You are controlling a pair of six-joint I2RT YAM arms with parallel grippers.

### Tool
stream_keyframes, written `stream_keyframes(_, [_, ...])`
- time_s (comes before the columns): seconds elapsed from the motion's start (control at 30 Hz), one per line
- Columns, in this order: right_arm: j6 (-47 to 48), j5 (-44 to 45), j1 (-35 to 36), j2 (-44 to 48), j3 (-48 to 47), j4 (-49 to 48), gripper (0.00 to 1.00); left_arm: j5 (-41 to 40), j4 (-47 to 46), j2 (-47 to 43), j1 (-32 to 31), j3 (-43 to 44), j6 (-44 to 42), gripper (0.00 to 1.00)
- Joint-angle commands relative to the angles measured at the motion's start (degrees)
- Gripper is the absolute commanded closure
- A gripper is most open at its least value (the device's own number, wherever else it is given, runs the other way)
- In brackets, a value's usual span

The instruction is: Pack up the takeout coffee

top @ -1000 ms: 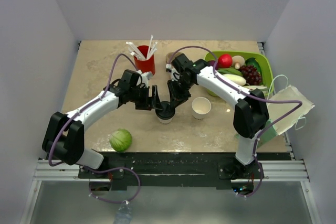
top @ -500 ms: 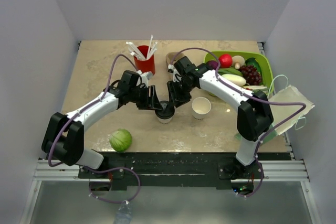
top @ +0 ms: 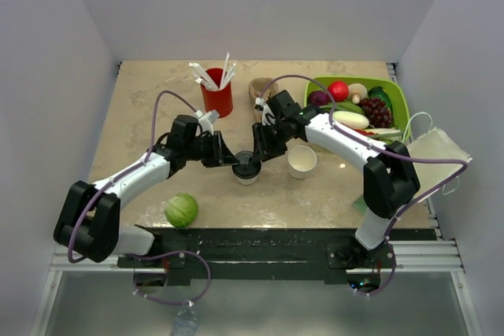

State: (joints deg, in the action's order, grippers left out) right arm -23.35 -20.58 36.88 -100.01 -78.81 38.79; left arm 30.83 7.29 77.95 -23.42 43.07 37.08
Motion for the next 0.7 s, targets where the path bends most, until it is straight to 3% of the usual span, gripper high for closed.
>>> stream_keyframes(0.0, [0.94, 1.50, -0.14, -0.98, 1.73, -2.14, 0.58, -5.95, 2.55, 2.20, 0.83, -5.45, 0.62, 0.87])
stream_keyframes(0.1, [1.03, 2.12, -0.41, -0.54, 1.37, -2.40, 0.57, -10.42, 4.74, 1.33, 0.83, -5.72, 1.15, 0.87])
stream_keyframes(0.37, [3.14, -2.71, -0.32, 0.25, -2.75, -1.52, 0.51, -8.42, 3.44, -0.52, 0.83, -3.87, 0.54, 0.47])
stream_keyframes(0.67, [4.81, -8.69, -0.50, 2.01, -6.54, -3.44, 0.42, -6.22, 1.85, -2.28, 0.83, 0.52, -0.07, 0.27])
